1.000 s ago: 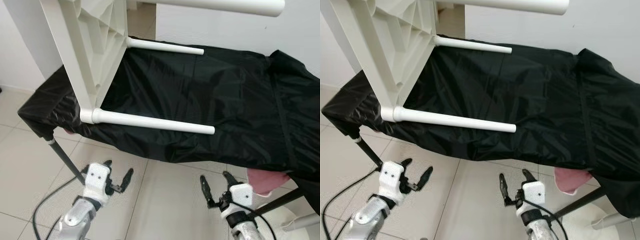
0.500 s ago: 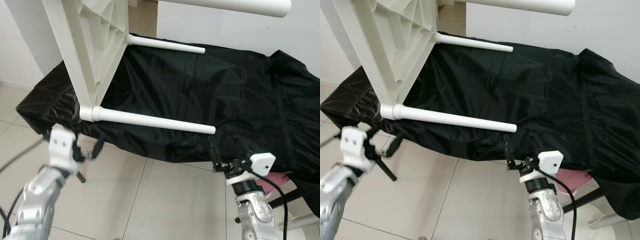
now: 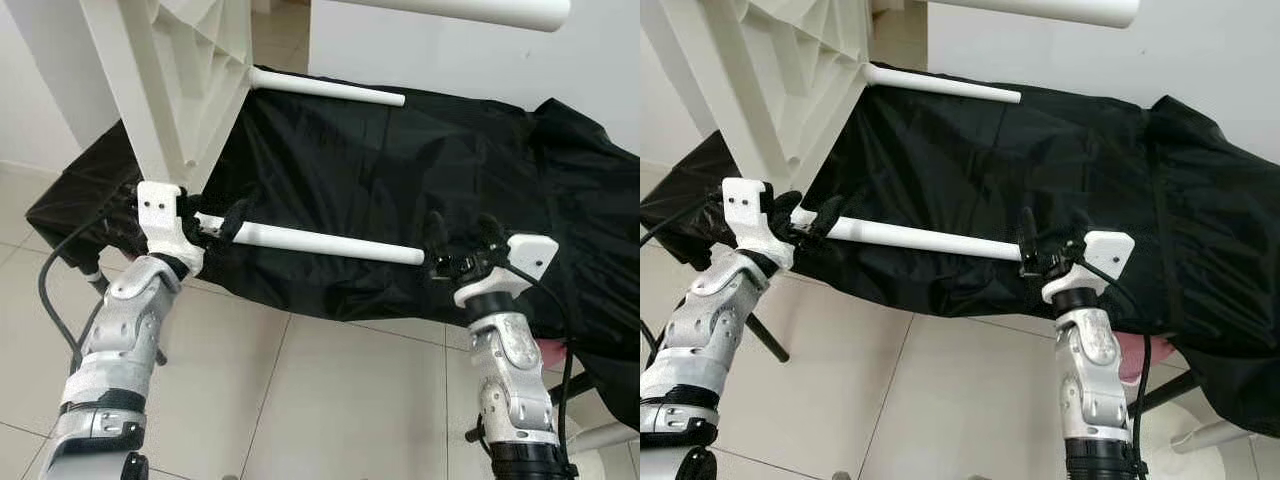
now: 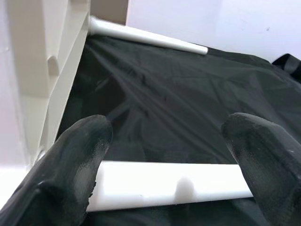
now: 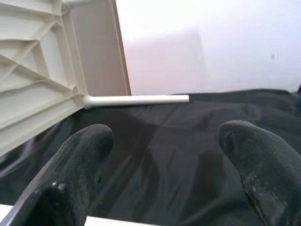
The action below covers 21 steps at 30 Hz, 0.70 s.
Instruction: Building children table
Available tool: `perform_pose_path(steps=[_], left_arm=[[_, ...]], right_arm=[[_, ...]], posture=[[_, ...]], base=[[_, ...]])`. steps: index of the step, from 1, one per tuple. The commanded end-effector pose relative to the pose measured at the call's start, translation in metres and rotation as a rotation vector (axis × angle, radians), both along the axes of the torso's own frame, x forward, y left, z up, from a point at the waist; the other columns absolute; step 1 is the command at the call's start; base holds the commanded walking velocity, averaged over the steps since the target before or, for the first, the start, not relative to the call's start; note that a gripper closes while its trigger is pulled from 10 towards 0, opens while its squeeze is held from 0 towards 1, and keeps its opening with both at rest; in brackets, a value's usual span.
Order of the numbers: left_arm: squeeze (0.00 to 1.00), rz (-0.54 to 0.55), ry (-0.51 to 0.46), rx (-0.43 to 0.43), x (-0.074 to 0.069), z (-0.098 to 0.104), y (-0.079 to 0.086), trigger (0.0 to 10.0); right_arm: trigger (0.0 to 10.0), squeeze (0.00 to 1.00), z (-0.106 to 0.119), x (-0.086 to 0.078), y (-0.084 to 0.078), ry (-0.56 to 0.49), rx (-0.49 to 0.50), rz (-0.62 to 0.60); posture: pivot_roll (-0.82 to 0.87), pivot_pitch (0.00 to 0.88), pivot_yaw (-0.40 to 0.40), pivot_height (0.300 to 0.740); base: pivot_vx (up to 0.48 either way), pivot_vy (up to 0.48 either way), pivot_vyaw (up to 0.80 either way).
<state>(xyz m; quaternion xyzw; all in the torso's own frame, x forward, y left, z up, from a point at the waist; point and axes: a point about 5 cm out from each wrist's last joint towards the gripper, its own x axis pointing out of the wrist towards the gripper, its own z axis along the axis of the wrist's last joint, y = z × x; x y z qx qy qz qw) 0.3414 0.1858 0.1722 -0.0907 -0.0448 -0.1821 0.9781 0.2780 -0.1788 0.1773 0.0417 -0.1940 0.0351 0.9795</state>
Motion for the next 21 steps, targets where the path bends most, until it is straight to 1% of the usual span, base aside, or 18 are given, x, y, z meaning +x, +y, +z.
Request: perform_pose_path(steps=[1, 4, 5, 6, 7, 8, 11, 12, 13, 14, 15, 16, 18, 19, 20, 21], left_arm=[[0.0, 0.004, 0.081, -0.051, 0.003, -0.004, -0.001, 10.0], [0.0, -0.002, 0.101, -0.05, 0.002, -0.006, -0.002, 10.0], [0.0, -0.017, 0.127, -0.059, -0.002, -0.01, -0.004, 10.0], [0.0, -0.017, 0.127, -0.059, -0.002, -0.01, -0.004, 10.0], [0.0, -0.031, 0.148, -0.069, -0.005, -0.013, -0.006, 10.0], [0.0, -0.043, 0.166, -0.064, -0.008, -0.016, -0.008, 10.0], [0.0, -0.051, 0.179, -0.058, -0.01, -0.017, -0.01, 10.0], [0.0, -0.073, 0.206, -0.075, -0.012, -0.019, -0.013, 10.0], [0.0, -0.073, 0.206, -0.075, -0.012, -0.019, -0.013, 10.0], [0.0, -0.098, 0.233, -0.07, -0.014, -0.021, -0.017, 10.0], [0.0, -0.11, 0.268, -0.09, -0.015, -0.024, -0.021, 10.0], [0.0, -0.11, 0.268, -0.09, -0.015, -0.024, -0.021, 10.0], [0.0, -0.11, 0.321, -0.128, -0.014, -0.026, -0.025, 10.0], [0.0, -0.11, 0.321, -0.128, -0.014, -0.026, -0.025, 10.0], [0.0, -0.09, 0.341, -0.163, -0.009, -0.027, -0.024, 10.0], [0.0, -0.09, 0.341, -0.163, -0.009, -0.027, -0.024, 10.0]], right_arm=[[10.0, 0.0, 0.006, -0.001, 0.0, -0.009, -0.036, -0.018], [10.0, 0.0, 0.008, -0.001, 0.001, -0.011, -0.047, -0.023], [10.0, 0.0, 0.007, -0.002, 0.0, -0.01, -0.058, -0.02], [10.0, 0.0, 0.007, -0.002, 0.0, -0.01, -0.058, -0.02], [10.0, 0.0, 0.006, -0.003, 0.0, -0.007, -0.065, -0.021], [10.0, 0.0, 0.006, -0.003, -0.002, -0.003, -0.069, -0.026], [10.0, 0.0, 0.005, -0.003, -0.002, 0.002, -0.071, -0.031], [10.0, 0.0, 0.005, -0.002, -0.003, 0.004, -0.073, -0.032], [10.0, 0.0, 0.005, -0.002, -0.003, 0.004, -0.073, -0.032], [10.0, 0.0, 0.006, -0.002, -0.004, 0.003, -0.079, -0.037], [10.0, 0.0, 0.008, -0.001, -0.005, -0.007, -0.089, -0.037], [10.0, 0.0, 0.008, -0.001, -0.005, -0.007, -0.089, -0.037], [10.0, 0.0, 0.012, 0.0, -0.005, -0.019, -0.102, -0.035], [10.0, 0.0, 0.012, 0.0, -0.005, -0.019, -0.102, -0.035], [10.0, 0.0, 0.016, 0.001, -0.004, -0.031, -0.112, -0.033], [10.0, 0.0, 0.016, 0.001, -0.004, -0.031, -0.112, -0.033]], posture=[[0.0, 0.016, -0.019, 0.74], [0.0, 0.016, -0.019, 0.74], [0.0, 0.018, -0.012, 0.74], [0.0, 0.018, -0.012, 0.74], [0.0, 0.021, -0.011, 0.74], [0.0, 0.022, -0.01, 0.74], [0.0, 0.022, -0.01, 0.74], [0.0, 0.023, -0.009, 0.74], [0.0, 0.023, -0.009, 0.74], [0.01, 0.025, -0.013, 0.74], [0.01, 0.024, -0.014, 0.74], [0.01, 0.024, -0.014, 0.74], [0.01, 0.021, -0.014, 0.74], [0.01, 0.021, -0.014, 0.74], [0.01, 0.02, -0.015, 0.74], [0.01, 0.02, -0.015, 0.74]], base=[[0.0, 0.0, 0.0], [0.0, 0.0, 0.0], [0.0, 0.0, 0.0], [0.0, 0.0, 0.0], [0.0, 0.0, 0.0], [0.0, 0.0, 0.0], [0.0, 0.0, 0.0], [0.0, 0.0, 0.0], [0.0, 0.0, 0.0], [0.0, 0.0, 0.0], [0.0, 0.0, 0.0], [0.0, 0.0, 0.0], [0.0, 0.0, 0.0], [0.0, 0.0, 0.0], [0.0, 0.0, 0.0], [0.0, 0.0, 0.0]])
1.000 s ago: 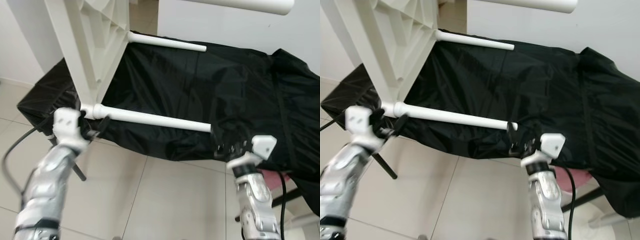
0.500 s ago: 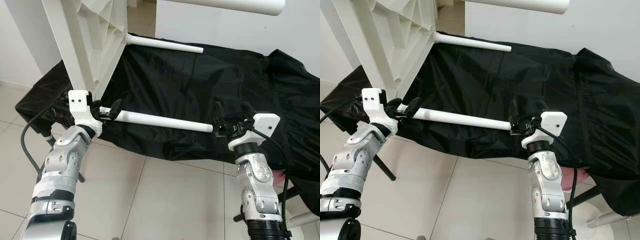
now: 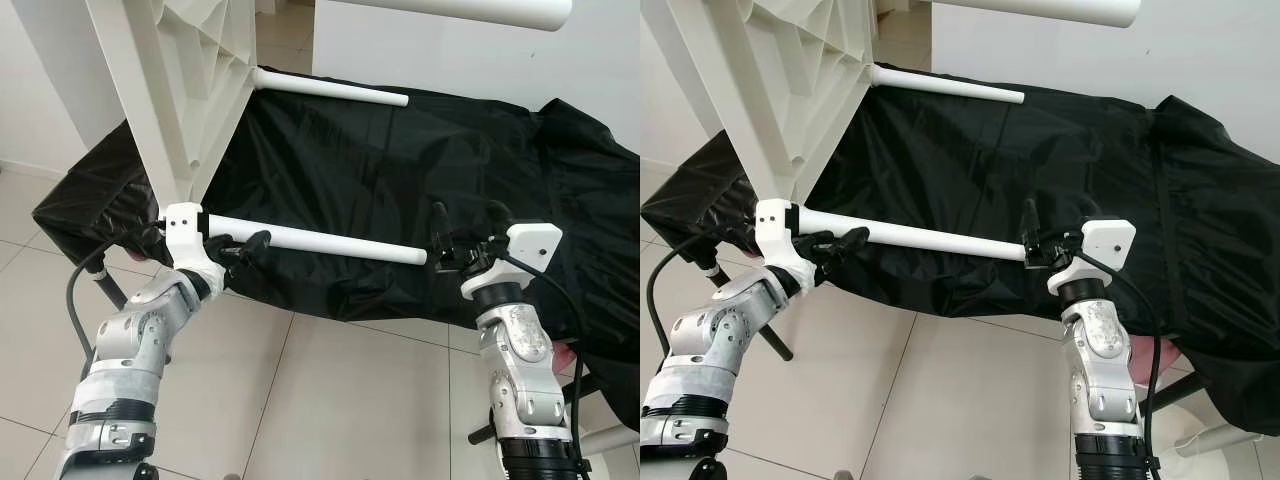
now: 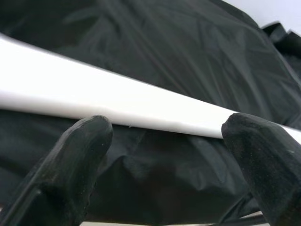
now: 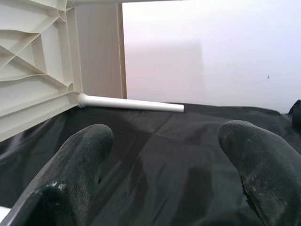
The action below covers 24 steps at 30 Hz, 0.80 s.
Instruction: Building children table
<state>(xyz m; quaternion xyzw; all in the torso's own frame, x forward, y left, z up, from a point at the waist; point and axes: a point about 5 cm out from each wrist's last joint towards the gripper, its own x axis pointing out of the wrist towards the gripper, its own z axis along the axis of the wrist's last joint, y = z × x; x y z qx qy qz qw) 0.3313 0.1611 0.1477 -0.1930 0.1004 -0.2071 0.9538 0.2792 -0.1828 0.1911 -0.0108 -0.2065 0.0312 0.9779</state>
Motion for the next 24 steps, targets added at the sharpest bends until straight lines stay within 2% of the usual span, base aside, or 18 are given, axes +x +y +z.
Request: perform_pose_path(steps=[1, 5, 10, 11, 13, 15, 19, 22, 24], left_arm=[[0.0, 0.024, 0.051, -0.035, 0.005, -0.003, 0.0, 10.0], [0.0, 0.056, 0.098, -0.044, 0.012, -0.006, 0.0, 10.0], [0.0, 0.097, 0.147, -0.061, 0.013, -0.01, 0.001, 10.0], [0.0, 0.125, 0.167, -0.053, 0.015, -0.012, 0.002, 10.0], [0.0, 0.128, 0.163, -0.035, 0.016, -0.011, 0.002, 10.0], [0.0, 0.123, 0.168, -0.056, 0.017, -0.01, 0.0, 10.0], [0.0, 0.123, 0.172, -0.064, 0.017, -0.01, -0.001, 10.0], [0.0, 0.121, 0.168, -0.036, 0.019, -0.009, -0.001, 10.0], [0.0, 0.121, 0.168, -0.036, 0.019, -0.009, -0.001, 10.0]], right_arm=[[10.0, 0.0, 0.005, 0.0, 0.0, -0.015, -0.025, -0.006], [10.0, 0.0, 0.015, 0.0, 0.003, -0.064, -0.089, -0.01], [10.0, 0.0, 0.026, -0.003, 0.006, -0.121, -0.167, -0.021], [10.0, 0.0, 0.036, -0.007, 0.009, -0.191, -0.239, -0.036], [10.0, 0.0, 0.042, -0.009, 0.011, -0.235, -0.291, -0.063], [10.0, 0.0, 0.053, -0.014, 0.017, -0.324, -0.391, -0.119], [10.0, 0.0, 0.056, -0.015, 0.019, -0.348, -0.416, -0.133], [10.0, 0.0, 0.066, -0.019, 0.042, -0.492, -0.58, -0.18], [10.0, 0.0, 0.066, -0.019, 0.042, -0.492, -0.58, -0.18]], posture=[[0.01, 0.018, -0.016, 0.74], [0.0, 0.016, -0.008, 0.74], [0.0, 0.016, -0.003, 0.74], [0.0, 0.016, -0.001, 0.74], [0.0, 0.017, 0.0, 0.74], [0.0, 0.017, 0.0, 0.74], [0.0, 0.017, 0.0, 0.74], [-0.01, 0.023, 0.008, 0.74], [-0.01, 0.023, 0.008, 0.74]], base=[[0.0, 0.0, 0.0], [0.0, 0.0, 0.0], [0.0, 0.0, 0.0], [0.0, 0.0, 0.0], [0.0, 0.0, 0.0], [0.0, 0.0, 0.0], [0.0, 0.0, 0.0], [0.0, 0.0, 0.0], [0.0, 0.0, 0.0]])
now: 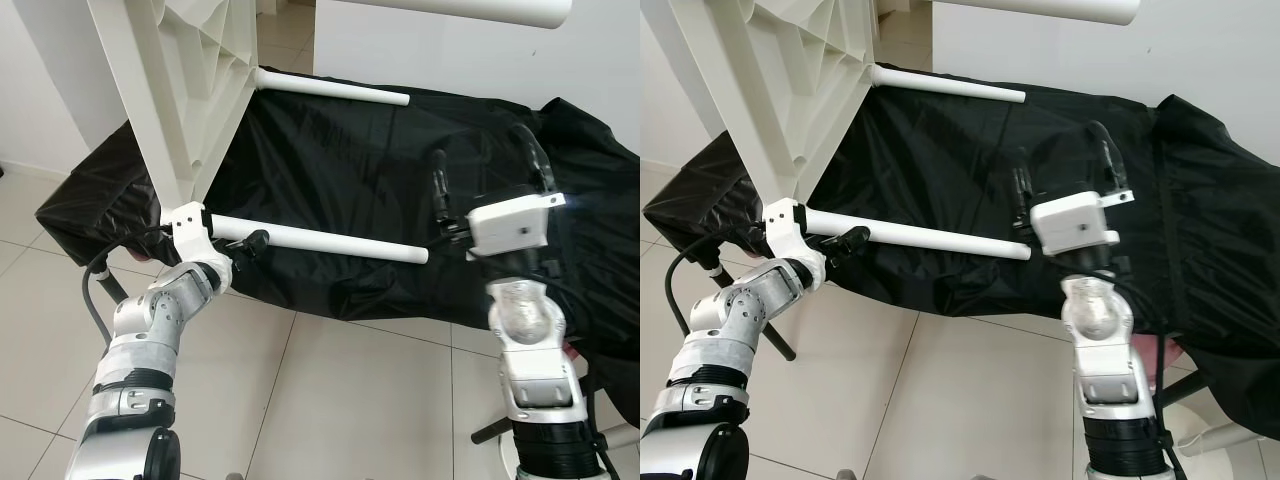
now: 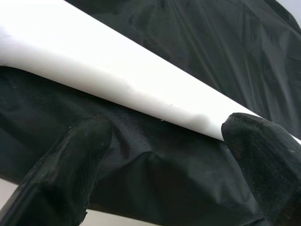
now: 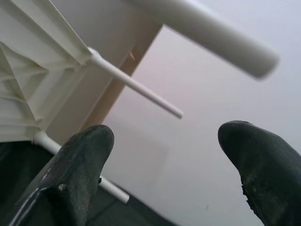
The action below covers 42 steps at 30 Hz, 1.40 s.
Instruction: Building children table
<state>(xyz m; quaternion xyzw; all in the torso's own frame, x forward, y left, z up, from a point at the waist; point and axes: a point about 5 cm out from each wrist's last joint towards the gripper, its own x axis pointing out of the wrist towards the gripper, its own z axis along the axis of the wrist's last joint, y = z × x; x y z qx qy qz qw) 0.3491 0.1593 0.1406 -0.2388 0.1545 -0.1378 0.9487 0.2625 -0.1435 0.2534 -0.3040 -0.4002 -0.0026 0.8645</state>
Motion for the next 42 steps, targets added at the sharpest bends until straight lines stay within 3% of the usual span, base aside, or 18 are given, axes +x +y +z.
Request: perform_pose_path(steps=[1, 4, 9, 23, 28, 42], left_arm=[[0.0, 0.003, 0.015, 0.022, 0.002, -0.001, 0.001, 10.0], [0.0, 0.014, 0.006, 0.024, 0.004, 0.003, 0.002, 10.0], [0.0, 0.019, 0.001, 0.021, 0.005, 0.004, 0.002, 10.0], [0.0, 0.026, -0.014, 0.02, 0.008, 0.008, 0.003, 10.0], [0.0, 0.025, -0.014, 0.02, 0.008, 0.007, 0.001, 10.0], [0.0, 0.024, -0.021, 0.019, 0.01, 0.009, -0.002, 10.0]], right_arm=[[10.0, 0.0, 0.008, -0.003, 0.009, -0.085, -0.077, -0.003], [10.0, 0.0, 0.025, 0.004, 0.018, -0.191, -0.171, -0.009], [10.0, 0.0, 0.036, 0.013, 0.024, -0.241, -0.23, 0.0], [10.0, 0.0, 0.054, 0.033, 0.037, -0.246, -0.308, 0.053], [10.0, 0.0, 0.072, 0.048, 0.061, -0.27, -0.352, 0.098], [10.0, 0.0, 0.095, 0.073, 0.1, -0.216, -0.418, 0.082]], posture=[[-0.01, 0.023, 0.008, 0.74], [-0.01, 0.021, 0.007, 0.74], [-0.01, 0.017, 0.006, 0.74], [-0.02, 0.015, 0.001, 0.74], [-0.02, 0.018, 0.0, 0.74], [-0.03, 0.023, -0.008, 0.74]], base=[[0.0, 0.0, 0.0], [0.0, 0.0, 0.0], [0.0, 0.0, 0.0], [0.0, 0.0, 0.0], [0.0, 0.0, 0.0], [0.0, 0.0, 0.0]])
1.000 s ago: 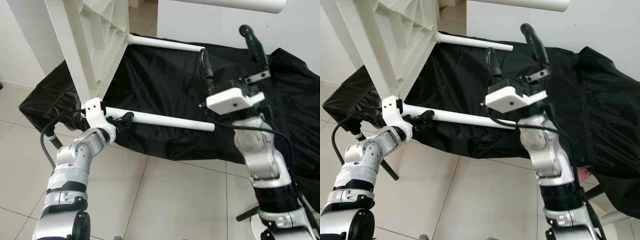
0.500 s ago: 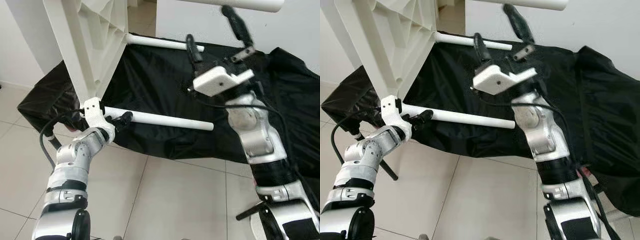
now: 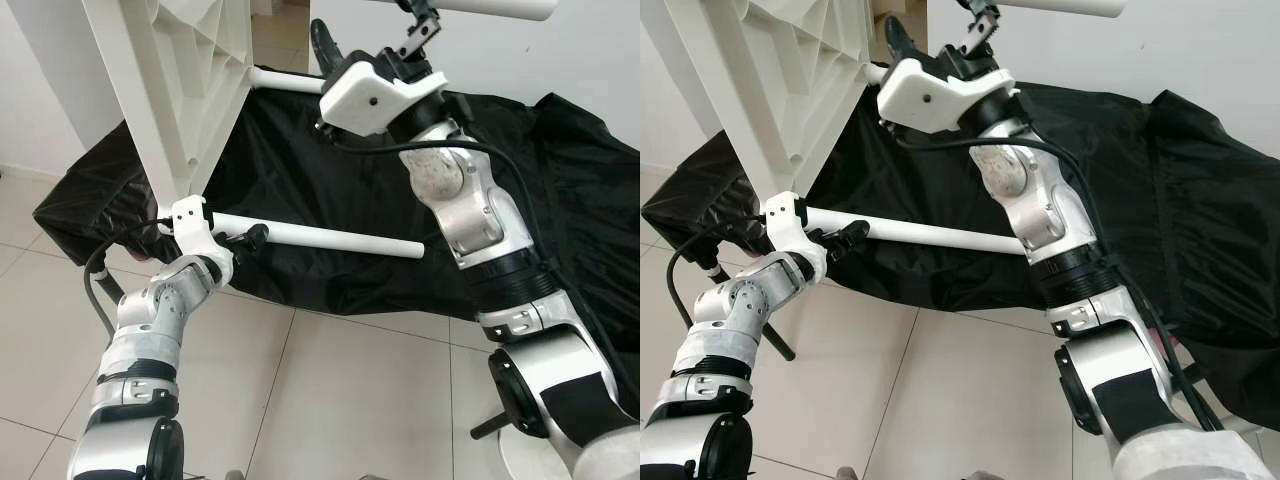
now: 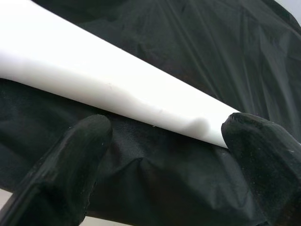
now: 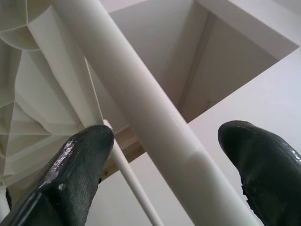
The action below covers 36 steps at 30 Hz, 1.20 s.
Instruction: Building children table
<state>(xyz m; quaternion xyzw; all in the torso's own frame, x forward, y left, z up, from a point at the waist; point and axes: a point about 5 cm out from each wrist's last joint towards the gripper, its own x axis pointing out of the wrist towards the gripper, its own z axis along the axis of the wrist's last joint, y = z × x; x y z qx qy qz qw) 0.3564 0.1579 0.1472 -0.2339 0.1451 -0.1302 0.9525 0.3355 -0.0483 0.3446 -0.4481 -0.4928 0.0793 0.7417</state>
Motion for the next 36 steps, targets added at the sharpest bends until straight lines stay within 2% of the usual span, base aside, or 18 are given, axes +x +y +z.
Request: perform_pose_path(steps=[1, 6, 8, 12, 13, 17, 21, 22, 24, 25, 36], left_arm=[[0.0, 0.006, -0.006, 0.008, 0.003, 0.003, -0.001, 10.0], [0.0, 0.008, -0.009, 0.006, 0.002, 0.003, -0.001, 10.0], [0.0, 0.013, -0.009, 0.003, 0.003, 0.003, -0.001, 10.0], [0.0, 0.015, -0.01, 0.0, 0.003, 0.004, -0.001, 10.0], [0.0, 0.019, -0.015, -0.005, 0.004, 0.006, -0.001, 10.0], [0.0, 0.02, -0.016, -0.006, 0.004, 0.007, -0.001, 10.0], [0.0, 0.033, -0.016, -0.02, 0.006, 0.008, -0.001, 10.0], [0.0, 0.037, -0.015, -0.024, 0.006, 0.009, -0.001, 10.0], [0.0, 0.042, -0.013, -0.029, 0.007, 0.009, -0.001, 10.0], [0.0, 0.053, -0.011, -0.03, 0.007, 0.009, -0.001, 10.0], [0.0, 0.203, 0.048, -0.08, 0.014, 0.005, 0.001, 10.0]], right_arm=[[10.0, 0.0, 0.006, 0.002, 0.009, 0.0, -0.028, -0.012], [10.0, 0.0, 0.011, 0.008, 0.014, 0.013, -0.01, -0.046], [10.0, 0.0, 0.015, 0.014, 0.017, 0.021, -0.008, -0.109], [10.0, 0.0, 0.015, 0.016, 0.019, 0.029, -0.021, -0.137], [10.0, 0.0, 0.017, 0.021, 0.02, 0.036, -0.023, -0.192], [10.0, 0.0, 0.018, 0.023, 0.019, 0.041, -0.015, -0.212], [10.0, 0.0, 0.03, 0.028, 0.018, 0.028, -0.005, -0.265], [4.6, 0.0, 0.031, 0.028, 0.018, 0.029, -0.012, -0.26], [4.6, 0.0, 0.031, 0.028, 0.019, 0.041, -0.022, -0.251], [0.0, 0.0, 0.032, 0.028, 0.018, 0.05, -0.023, -0.247], [0.0, 0.0, 0.037, 0.022, 0.01, 0.109, 0.062, -0.233]], posture=[[-0.03, 0.024, -0.007, 0.74], [-0.03, 0.025, -0.014, 0.74], [-0.03, 0.025, -0.014, 0.74], [-0.03, 0.025, -0.014, 0.74], [-0.03, 0.027, -0.013, 0.74], [-0.03, 0.027, -0.013, 0.74], [-0.04, 0.03, -0.013, 0.74], [-0.04, 0.031, -0.014, 0.74], [-0.04, 0.031, -0.014, 0.74], [-0.04, 0.034, -0.016, 0.74], [-0.06, 0.046, -0.019, 0.74]], base=[[0.0, 0.0, 0.0], [0.0, 0.0, 0.0], [0.0, 0.0, 0.0], [0.0, 0.0, 0.0], [0.0, 0.0, 0.0], [0.0, 0.0, 0.0], [0.0, 0.0, 0.0], [0.0, 0.0, 0.0], [0.0, 0.0, 0.0], [0.0, 0.0, 0.0], [0.0, 0.0, 0.0]])
